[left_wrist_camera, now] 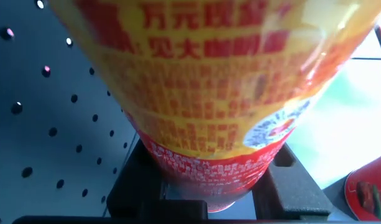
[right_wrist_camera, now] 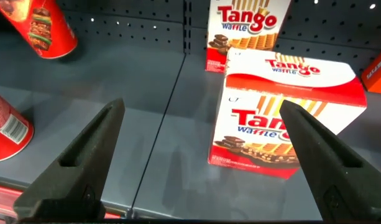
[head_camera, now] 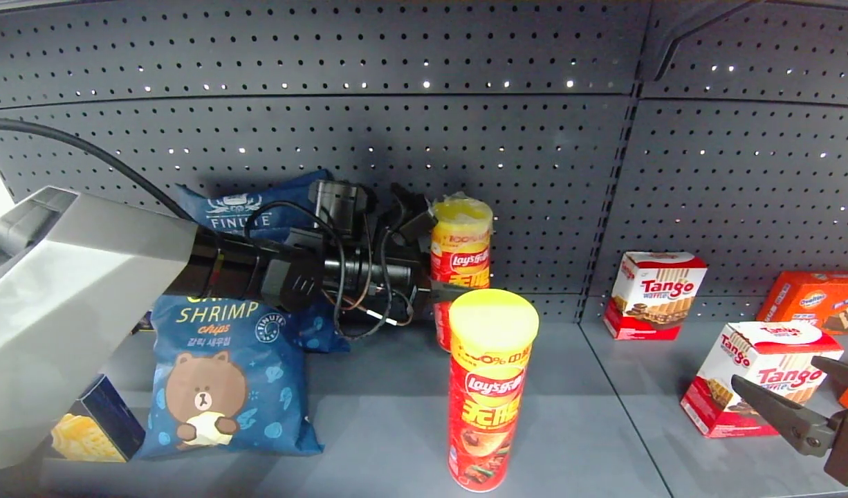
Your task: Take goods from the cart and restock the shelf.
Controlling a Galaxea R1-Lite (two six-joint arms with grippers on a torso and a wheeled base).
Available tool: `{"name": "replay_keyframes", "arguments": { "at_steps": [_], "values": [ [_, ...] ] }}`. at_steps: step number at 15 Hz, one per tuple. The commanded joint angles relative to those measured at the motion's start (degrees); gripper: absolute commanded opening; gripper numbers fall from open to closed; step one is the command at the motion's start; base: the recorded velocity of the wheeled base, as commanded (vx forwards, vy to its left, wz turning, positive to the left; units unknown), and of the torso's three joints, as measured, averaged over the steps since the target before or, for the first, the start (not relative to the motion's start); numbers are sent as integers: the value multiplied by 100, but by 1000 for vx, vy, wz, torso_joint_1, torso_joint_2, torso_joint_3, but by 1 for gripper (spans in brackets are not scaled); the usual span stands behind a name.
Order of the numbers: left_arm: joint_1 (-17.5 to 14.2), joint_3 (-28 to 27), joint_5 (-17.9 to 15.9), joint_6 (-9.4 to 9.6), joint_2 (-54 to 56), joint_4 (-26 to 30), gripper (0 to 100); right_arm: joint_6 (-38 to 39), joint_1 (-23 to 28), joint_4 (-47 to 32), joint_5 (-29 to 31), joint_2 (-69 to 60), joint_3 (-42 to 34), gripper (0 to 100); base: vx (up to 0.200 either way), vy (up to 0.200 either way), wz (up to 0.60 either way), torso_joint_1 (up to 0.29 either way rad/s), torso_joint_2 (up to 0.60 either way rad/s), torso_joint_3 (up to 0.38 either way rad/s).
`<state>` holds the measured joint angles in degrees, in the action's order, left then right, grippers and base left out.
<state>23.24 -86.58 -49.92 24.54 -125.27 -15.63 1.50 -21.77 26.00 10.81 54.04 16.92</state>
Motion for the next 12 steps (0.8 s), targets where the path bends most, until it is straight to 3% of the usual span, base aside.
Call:
{"name": "replay_keyframes", "arguments": {
  "at_steps": [1, 2, 3, 6, 12],
  "values": [
    [-3, 9, 0, -2, -24, -2, 0, -1, -2, 1, 0, 10, -40, 100, 0, 0, 0, 0, 0, 0],
    [-3, 27, 0, 16, -15, -2, 0, -1, -2, 1, -9, 10, -48, 100, 0, 0, 0, 0, 0, 0],
    [-12, 53, 0, 156, -6, 60, 0, -1, -2, 19, -62, -8, -66, 100, 0, 0, 0, 0, 0, 0],
    [-117, 18, 0, 728, 38, 789, 0, -1, 33, 19, -79, -16, -75, 100, 0, 0, 0, 0, 0, 0],
    [-144, 9, 53, 728, 187, 860, 0, -1, 41, 19, -132, -43, -92, 100, 0, 0, 0, 0, 0, 0]
  ]
}}
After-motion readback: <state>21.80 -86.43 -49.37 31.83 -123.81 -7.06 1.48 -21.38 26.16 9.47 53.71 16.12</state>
